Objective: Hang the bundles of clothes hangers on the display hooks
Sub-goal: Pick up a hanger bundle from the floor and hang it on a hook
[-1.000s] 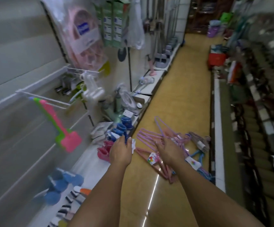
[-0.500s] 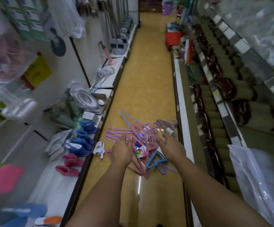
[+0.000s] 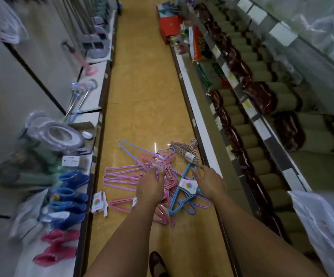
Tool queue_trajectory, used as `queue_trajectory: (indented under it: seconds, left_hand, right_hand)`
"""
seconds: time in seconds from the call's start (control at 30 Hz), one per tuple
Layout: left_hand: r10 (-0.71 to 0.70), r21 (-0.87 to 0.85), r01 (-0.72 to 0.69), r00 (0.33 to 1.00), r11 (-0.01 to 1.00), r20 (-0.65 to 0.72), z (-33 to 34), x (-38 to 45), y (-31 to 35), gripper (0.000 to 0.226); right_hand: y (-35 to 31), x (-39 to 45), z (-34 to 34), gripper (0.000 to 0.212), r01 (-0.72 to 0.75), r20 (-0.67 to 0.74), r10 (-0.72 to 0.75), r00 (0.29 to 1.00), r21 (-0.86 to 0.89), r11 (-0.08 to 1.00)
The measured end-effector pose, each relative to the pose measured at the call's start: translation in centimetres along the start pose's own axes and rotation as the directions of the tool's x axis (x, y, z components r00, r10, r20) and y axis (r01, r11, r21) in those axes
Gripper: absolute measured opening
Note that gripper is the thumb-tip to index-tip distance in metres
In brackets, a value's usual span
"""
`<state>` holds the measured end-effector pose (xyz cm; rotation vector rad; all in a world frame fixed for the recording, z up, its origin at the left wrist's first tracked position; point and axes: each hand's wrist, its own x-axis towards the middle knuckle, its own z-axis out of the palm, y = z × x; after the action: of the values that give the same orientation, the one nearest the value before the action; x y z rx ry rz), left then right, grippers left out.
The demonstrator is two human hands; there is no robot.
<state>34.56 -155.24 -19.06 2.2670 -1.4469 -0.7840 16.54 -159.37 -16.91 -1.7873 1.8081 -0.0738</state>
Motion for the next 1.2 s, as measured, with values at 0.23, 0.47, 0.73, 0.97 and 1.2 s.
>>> queue_trajectory:
  seconds: [0.23,0.47,0.73,0.97,1.2]
  left_hand:
    - [-0.049,-0.029,0.052,0.993,0.998,0.105,6.1,4.4,-3.0,0.054]
    - [-0.095,-0.043,0.104,0.978,0.994,0.183,16.9,10.0,-7.0,0.051]
    - [-0.070,0.005,0.071,0.972,0.997,0.223,31.5,16.3,-14.4,0.044]
    - [-0.090,-0.036,0.102,0.965,0.994,0.247,41.3,20.6,-20.5,0.044]
    - [-0.125,-0.006,0.134,0.940,0.991,0.317,48.4,23.2,-24.8,0.050]
  right_hand:
    - [3.0,5.9,4.3,0.060,-0.103,0.057,0.102,0.993,0.013,0.995]
    - [9.0,13.3,12.4,0.053,-0.166,0.116,0.161,0.980,0.036,0.985]
    - [18.6,21.7,26.3,0.052,-0.180,0.134,0.171,0.976,0.057,0.982]
    - [24.5,27.1,37.2,0.053,-0.218,0.178,0.204,0.962,0.057,0.974]
    - [28.0,30.1,43.9,0.056,-0.183,0.205,0.171,0.964,0.039,0.982]
